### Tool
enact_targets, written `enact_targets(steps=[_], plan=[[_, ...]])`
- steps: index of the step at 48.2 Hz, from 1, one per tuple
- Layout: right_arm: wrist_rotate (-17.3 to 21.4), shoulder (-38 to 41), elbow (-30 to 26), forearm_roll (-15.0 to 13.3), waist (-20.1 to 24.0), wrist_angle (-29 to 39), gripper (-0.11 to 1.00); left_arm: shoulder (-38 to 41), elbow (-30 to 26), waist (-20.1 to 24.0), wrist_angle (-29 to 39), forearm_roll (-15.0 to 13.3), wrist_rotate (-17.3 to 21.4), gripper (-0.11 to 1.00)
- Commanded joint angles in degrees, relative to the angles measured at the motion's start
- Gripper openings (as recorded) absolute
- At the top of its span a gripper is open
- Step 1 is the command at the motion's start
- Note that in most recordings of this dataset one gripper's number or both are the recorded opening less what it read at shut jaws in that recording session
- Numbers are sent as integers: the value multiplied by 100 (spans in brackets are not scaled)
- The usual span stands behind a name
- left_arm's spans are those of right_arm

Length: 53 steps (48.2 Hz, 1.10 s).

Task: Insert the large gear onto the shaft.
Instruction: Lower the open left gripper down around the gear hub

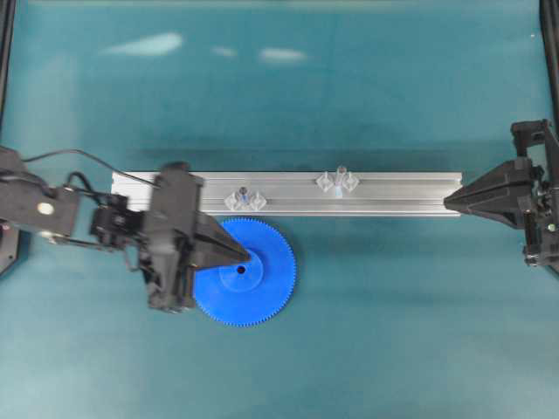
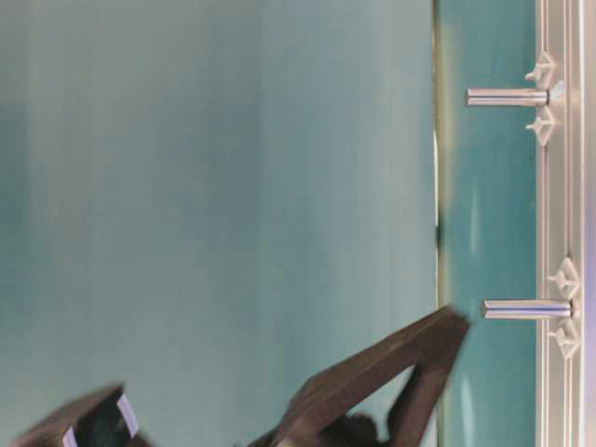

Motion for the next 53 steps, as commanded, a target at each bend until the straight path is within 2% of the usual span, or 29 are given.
enact_targets(steps=[1,9,24,53], plan=[[44,-18,-26,0,-53,-26,5,123,-299,-44,220,18,0,0],[44,-105,0,0,-114,123,5,343,-563,-44,756,18,0,0],[53,-360,97,0,-123,404,5,492,-853,-44,1327,18,-18,0],[62,-439,202,-9,-132,562,5,1160,-1784,-44,3375,18,18,0]])
